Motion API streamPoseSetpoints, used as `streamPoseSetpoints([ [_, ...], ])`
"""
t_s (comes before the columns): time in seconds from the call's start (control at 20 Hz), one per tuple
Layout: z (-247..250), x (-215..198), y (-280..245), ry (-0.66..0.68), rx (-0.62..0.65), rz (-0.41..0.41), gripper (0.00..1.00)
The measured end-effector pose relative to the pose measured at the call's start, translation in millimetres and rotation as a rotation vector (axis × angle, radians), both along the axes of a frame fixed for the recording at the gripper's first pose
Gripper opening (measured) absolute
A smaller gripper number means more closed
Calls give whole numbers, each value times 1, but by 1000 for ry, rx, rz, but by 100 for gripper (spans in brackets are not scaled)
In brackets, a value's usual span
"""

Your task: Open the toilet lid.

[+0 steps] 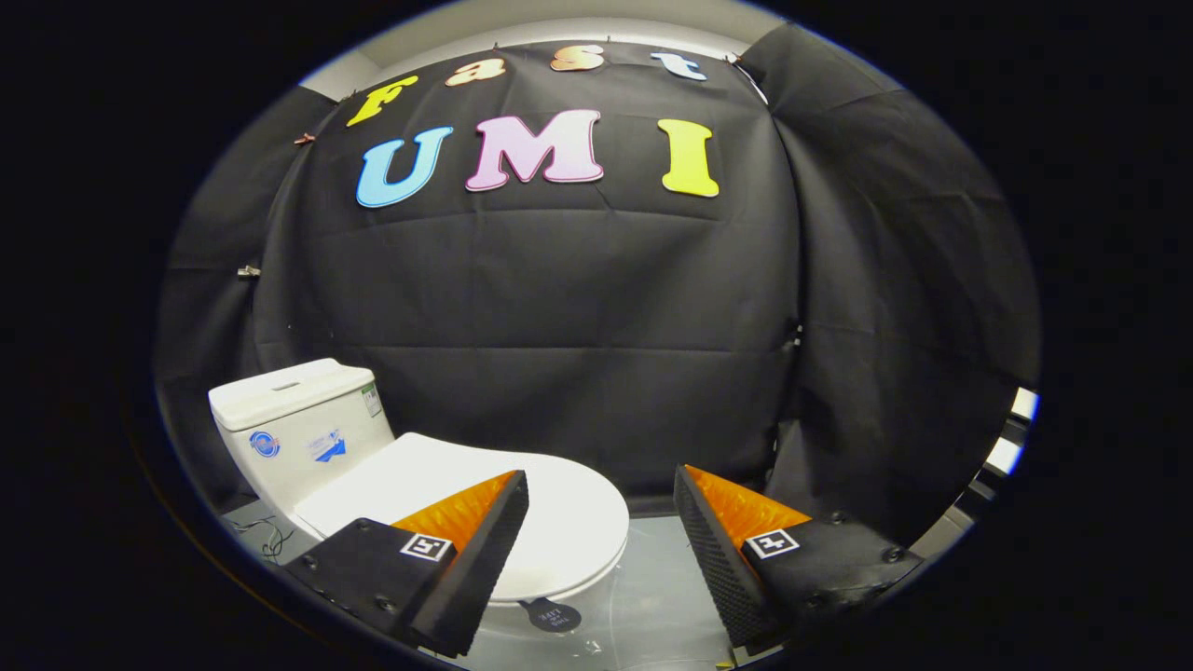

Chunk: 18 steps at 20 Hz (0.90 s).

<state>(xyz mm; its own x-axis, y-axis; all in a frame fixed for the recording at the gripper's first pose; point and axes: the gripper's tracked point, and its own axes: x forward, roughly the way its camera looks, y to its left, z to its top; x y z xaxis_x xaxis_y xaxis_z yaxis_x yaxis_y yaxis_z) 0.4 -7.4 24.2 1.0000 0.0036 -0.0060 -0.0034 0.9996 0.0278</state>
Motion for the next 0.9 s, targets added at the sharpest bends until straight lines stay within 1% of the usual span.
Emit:
streamPoseSetpoints([
  [0.15, -15, 1, 1, 22, 49, 33, 99],
  [0.3, -43, 0, 1, 82, 170, 54, 99],
  [0.4, -68, 1, -7, 131, 234, 39, 99],
  [0.5, -90, 3, -17, 161, 256, 13, 99],
  [0.65, -121, 3, -24, 222, 296, -5, 99],
  [0.75, -133, 3, -21, 265, 397, 0, 99],
  [0.8, -145, 1, -17, 311, 439, 2, 99],
  [0.9, -160, -2, -16, 347, 485, 2, 99],
])
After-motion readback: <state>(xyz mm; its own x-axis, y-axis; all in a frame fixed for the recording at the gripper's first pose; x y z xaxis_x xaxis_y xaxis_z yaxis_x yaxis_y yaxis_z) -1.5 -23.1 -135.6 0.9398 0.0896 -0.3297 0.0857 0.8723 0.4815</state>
